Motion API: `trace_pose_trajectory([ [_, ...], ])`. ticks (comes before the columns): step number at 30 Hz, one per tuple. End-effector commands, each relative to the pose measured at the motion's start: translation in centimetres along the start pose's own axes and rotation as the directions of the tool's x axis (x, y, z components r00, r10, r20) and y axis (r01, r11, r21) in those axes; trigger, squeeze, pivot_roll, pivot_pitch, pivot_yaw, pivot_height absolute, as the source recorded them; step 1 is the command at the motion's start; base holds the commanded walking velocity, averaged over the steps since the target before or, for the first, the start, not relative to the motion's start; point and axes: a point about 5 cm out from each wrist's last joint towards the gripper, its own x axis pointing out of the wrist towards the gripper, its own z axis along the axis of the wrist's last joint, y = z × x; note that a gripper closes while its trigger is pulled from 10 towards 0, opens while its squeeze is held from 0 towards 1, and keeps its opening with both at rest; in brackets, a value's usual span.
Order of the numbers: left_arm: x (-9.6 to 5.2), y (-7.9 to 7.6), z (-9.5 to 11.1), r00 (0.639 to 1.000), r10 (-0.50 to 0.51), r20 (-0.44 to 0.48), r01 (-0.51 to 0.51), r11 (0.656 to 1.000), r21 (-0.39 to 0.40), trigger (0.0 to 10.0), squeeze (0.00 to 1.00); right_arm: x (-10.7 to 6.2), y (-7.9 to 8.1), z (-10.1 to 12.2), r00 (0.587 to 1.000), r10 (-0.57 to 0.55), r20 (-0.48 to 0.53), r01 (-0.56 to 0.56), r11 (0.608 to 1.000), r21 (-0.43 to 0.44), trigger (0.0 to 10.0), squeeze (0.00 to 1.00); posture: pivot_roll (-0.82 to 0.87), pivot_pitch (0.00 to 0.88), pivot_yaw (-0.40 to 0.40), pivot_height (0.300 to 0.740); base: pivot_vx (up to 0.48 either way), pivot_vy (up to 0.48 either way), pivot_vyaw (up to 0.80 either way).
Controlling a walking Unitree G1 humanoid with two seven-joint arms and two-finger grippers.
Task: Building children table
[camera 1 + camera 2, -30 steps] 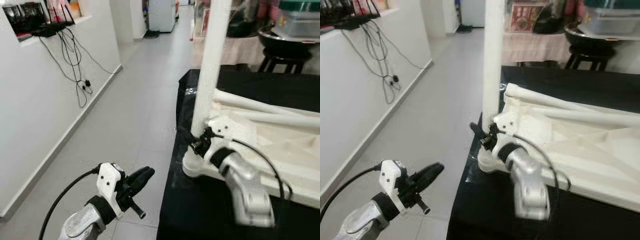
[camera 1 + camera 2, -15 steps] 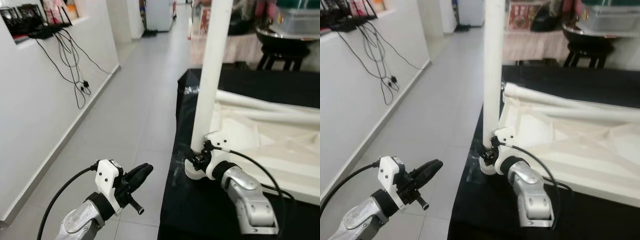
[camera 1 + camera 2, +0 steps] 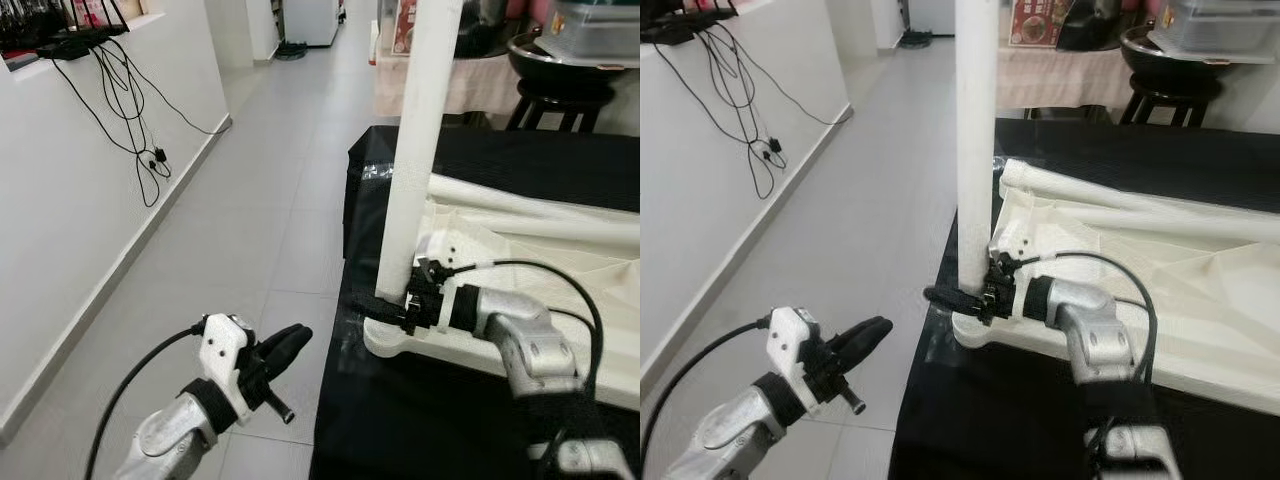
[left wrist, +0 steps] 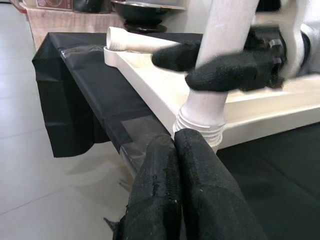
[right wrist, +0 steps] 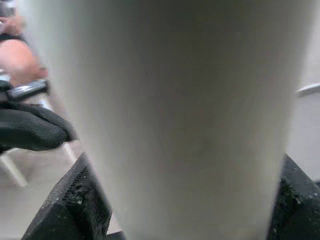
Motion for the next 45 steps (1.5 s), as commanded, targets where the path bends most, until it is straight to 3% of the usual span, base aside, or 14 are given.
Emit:
trace_pose_trajectory([
  [1, -0.1, 0.1, -0.5, 1.000, 0.013, -0.023, -0.014, 1.000, -0.002, 10.0, 0.00, 0.7, -0.6, 0.7, 0.999, 0.039, 0.011, -0.039, 0.999, -0.020, 10.0, 0.00, 0.00, 0.022, 0.017, 0.740, 0.000, 0.000, 0.00],
  [2, -0.1, 0.1, -0.5, 1.000, 0.013, -0.023, -0.014, 1.000, -0.002, 10.0, 0.00, 0.7, -0.6, 0.7, 0.999, 0.039, 0.011, -0.039, 0.999, -0.020, 10.0, 0.00, 0.00, 0.022, 0.017, 0.740, 0.000, 0.000, 0.00],
  [3, -0.1, 0.1, -0.6, 1.000, 0.014, -0.023, -0.014, 1.000, -0.002, 10.0, 0.00, 1.0, -1.0, 1.2, 0.998, 0.058, 0.031, -0.058, 0.998, -0.016, 2.2, 0.00, 0.00, 0.019, 0.022, 0.740, 0.000, 0.000, 0.00],
  [4, -0.1, 0.1, -0.6, 1.000, 0.013, -0.024, -0.014, 1.000, -0.003, 10.0, 0.00, 1.1, -1.2, 1.6, 0.996, 0.086, 0.038, -0.086, 0.996, -0.014, 0.0, 0.00, 0.00, 0.015, 0.025, 0.740, 0.000, 0.000, 0.00],
  [12, 0.0, 0.1, -0.7, 1.000, 0.008, -0.024, -0.008, 1.000, -0.009, 10.0, 0.00, 1.0, -1.3, 1.5, 0.992, 0.127, 0.022, -0.126, 0.992, -0.020, 0.0, 0.00, -0.01, 0.015, 0.026, 0.740, 0.000, 0.000, 0.00],
  [22, 0.0, 0.2, -0.6, 1.000, 0.014, -0.014, -0.014, 1.000, -0.008, 10.0, 0.00, 1.0, -0.3, 0.1, 0.992, -0.102, 0.076, 0.103, 0.995, -0.007, 0.0, 0.00, -0.03, 0.028, 0.017, 0.740, 0.000, 0.000, 0.00],
  [23, 0.0, 0.3, -0.5, 1.000, 0.016, -0.012, -0.016, 1.000, -0.006, 10.0, 0.00, 2.0, 0.3, -0.6, 0.960, -0.259, 0.105, 0.255, 0.966, 0.049, 0.0, 0.00, -0.04, 0.036, 0.014, 0.740, 0.000, 0.000, 0.00],
  [24, -0.1, 0.5, -0.4, 1.000, 0.021, -0.008, -0.021, 1.000, -0.002, 10.0, 0.00, 3.1, 1.7, -3.1, 0.851, -0.518, 0.086, 0.491, 0.843, 0.220, 0.0, 0.00, -0.06, 0.045, 0.019, 0.740, 0.000, 0.000, 0.00],
  [25, -0.1, 0.6, -0.3, 1.000, 0.026, -0.004, -0.026, 1.000, 0.001, 10.0, 0.00, 4.0, 3.8, -5.2, 0.792, -0.611, 0.015, 0.588, 0.769, 0.251, 0.0, 0.00, -0.06, 0.045, 0.019, 0.740, 0.000, 0.000, 0.00],
  [27, -0.1, 0.8, -0.2, 1.000, 0.030, -0.003, -0.030, 1.000, 0.008, 10.0, 0.00, 4.4, 4.4, -3.9, 0.768, -0.637, 0.067, 0.627, 0.769, 0.124, 0.0, 0.00, -0.06, 0.049, 0.036, 0.740, 0.000, 0.000, 0.00],
  [36, 0.1, 1.1, -0.1, 0.999, 0.043, 0.009, -0.043, 0.999, 0.017, 10.0, 0.00, 4.8, 3.5, -3.9, 0.799, -0.600, 0.037, 0.598, 0.800, 0.046, 0.0, 0.00, -0.07, 0.032, 0.025, 0.740, 0.000, 0.000, 0.00],
  [37, 0.1, 1.2, -0.1, 0.999, 0.050, 0.009, -0.050, 0.999, 0.021, 10.0, 0.00, 4.8, 3.7, -3.6, 0.800, -0.599, 0.039, 0.597, 0.800, 0.051, 10.0, 0.00, -0.05, 0.035, 0.019, 0.740, 0.000, 0.000, 0.00],
  [38, 0.1, 1.2, -0.1, 0.998, 0.055, 0.010, -0.055, 0.998, 0.025, 10.0, 0.00, 4.8, 3.8, -3.4, 0.816, -0.576, 0.044, 0.571, 0.816, 0.092, 10.0, 1.00, -0.05, 0.029, 0.021, 0.740, 0.000, 0.000, 0.00],
  [45, 0.3, 1.1, -0.2, 0.999, 0.048, 0.008, -0.048, 0.999, 0.015, 10.0, 0.00, 5.4, 4.4, -1.5, 0.920, -0.369, 0.128, 0.346, 0.922, 0.172, 10.0, 1.00, -0.05, 0.026, 0.018, 0.740, 0.000, 0.000, 0.00],
])
